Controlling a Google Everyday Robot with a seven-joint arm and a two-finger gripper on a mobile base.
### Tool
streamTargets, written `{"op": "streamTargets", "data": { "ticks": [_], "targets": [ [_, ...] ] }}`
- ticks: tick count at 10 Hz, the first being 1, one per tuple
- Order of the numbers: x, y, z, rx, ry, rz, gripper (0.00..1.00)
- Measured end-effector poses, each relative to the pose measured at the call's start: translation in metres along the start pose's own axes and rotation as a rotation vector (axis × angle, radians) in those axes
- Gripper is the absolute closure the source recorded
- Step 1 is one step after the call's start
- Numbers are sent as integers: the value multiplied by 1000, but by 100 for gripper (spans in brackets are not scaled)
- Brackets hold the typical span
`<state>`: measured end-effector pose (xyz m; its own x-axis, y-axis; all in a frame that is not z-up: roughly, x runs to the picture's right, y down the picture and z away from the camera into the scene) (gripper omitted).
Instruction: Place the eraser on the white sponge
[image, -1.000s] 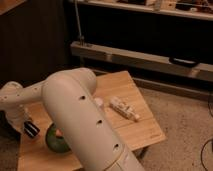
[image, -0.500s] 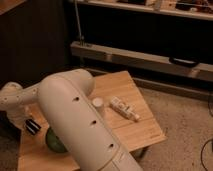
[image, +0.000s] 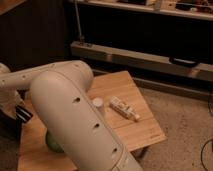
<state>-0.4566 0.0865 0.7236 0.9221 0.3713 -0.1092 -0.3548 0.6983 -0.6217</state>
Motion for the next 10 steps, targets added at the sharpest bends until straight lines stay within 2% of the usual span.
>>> {"op": "streamTargets", "data": {
  "ticks": [1, 2, 4, 6, 8, 10],
  "targets": [
    [2, -10, -21, -1, -12, 16, 100],
    [9, -32, -51, -8, -41, 46, 100],
    [41, -75, -90, -44, -115, 94, 100],
    [65, -97, -107, -86, -172, 119, 100],
    [75, -103, -102, -114, -192, 134, 100],
    [80, -99, -90, -131, -192, 140, 100]
  ]
}}
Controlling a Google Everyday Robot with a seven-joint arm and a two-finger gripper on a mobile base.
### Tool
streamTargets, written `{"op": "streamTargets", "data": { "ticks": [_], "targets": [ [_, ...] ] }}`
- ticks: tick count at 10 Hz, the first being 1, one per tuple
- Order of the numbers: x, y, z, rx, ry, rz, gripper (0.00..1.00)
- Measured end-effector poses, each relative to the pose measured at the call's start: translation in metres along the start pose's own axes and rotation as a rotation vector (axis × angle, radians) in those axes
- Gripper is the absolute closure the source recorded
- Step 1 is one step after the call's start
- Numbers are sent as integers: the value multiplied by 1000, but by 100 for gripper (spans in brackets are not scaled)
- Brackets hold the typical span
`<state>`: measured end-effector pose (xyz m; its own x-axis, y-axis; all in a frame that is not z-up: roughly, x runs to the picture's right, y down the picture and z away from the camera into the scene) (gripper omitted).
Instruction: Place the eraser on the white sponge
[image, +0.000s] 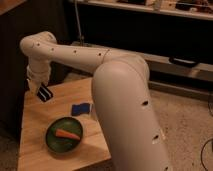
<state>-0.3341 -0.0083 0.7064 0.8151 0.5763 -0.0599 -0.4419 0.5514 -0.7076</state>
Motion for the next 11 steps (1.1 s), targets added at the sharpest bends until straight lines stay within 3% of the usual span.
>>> {"op": "streamTargets", "data": {
  "ticks": [6, 11],
  "targets": [
    [31, -3, 10, -25, -2, 21, 100],
    [59, -12, -20, 43, 29, 73, 100]
  ]
}}
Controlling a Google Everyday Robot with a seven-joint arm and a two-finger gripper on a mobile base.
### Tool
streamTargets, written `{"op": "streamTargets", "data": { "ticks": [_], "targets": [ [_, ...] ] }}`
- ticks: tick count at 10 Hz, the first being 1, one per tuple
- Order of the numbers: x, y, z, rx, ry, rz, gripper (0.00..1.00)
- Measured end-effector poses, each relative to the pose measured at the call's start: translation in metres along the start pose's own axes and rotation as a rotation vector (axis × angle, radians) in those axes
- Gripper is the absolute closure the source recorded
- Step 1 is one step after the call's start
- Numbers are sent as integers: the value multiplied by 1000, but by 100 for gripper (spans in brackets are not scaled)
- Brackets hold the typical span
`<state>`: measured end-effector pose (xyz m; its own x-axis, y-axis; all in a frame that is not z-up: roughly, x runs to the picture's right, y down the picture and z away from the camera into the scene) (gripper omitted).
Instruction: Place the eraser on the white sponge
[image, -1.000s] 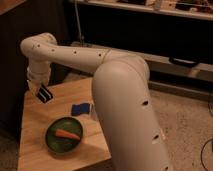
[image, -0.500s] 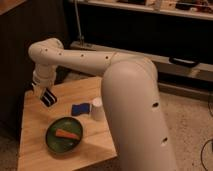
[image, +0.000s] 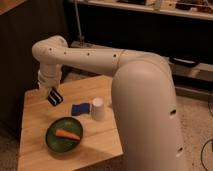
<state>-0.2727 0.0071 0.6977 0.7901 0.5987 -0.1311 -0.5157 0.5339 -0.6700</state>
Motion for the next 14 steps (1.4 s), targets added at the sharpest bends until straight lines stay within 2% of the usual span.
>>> {"op": "streamTargets", "data": {
  "ticks": [2, 5, 8, 13, 14],
  "targets": [
    [27, -14, -11, 24, -2, 56, 100],
    [62, -39, -17, 54, -5, 154, 100],
    [68, -48, -7, 74, 30, 224, 100],
    [69, -49, -6, 74, 30, 227, 100],
    [68, -51, -5, 64, 24, 223, 100]
  ]
}}
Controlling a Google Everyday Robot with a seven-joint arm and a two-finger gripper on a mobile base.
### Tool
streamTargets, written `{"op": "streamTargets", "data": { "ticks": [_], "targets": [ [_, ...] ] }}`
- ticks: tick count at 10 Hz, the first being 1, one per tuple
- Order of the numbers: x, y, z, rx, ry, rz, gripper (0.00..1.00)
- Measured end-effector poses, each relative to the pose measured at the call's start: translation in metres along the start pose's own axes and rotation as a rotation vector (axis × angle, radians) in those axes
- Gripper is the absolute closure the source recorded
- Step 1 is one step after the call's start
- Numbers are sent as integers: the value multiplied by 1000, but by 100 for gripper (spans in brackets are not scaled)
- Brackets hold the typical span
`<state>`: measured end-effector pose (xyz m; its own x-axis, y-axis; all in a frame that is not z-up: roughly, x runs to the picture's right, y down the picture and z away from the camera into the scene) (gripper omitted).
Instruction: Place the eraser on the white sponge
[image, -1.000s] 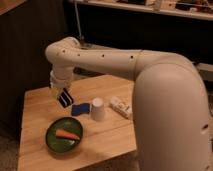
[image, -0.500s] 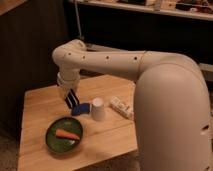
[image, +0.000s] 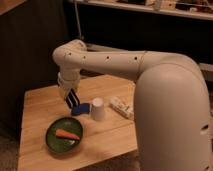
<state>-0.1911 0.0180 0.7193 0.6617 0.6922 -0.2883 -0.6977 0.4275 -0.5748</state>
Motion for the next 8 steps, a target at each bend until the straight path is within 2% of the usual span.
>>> {"op": "streamTargets", "data": {
  "ticks": [1, 3, 4, 5, 6, 8],
  "targets": [
    [-1, -3, 4, -33, -11, -13, 100],
    [0, -16, 22, -123, -68, -54, 100],
    [5, -26, 43, -171, -110, -90, 100],
    [6, -30, 62, -198, -128, -127, 100],
    [5, -31, 73, -212, -137, -154, 100],
    [5, -29, 90, -183, -111, -227, 100]
  ]
}}
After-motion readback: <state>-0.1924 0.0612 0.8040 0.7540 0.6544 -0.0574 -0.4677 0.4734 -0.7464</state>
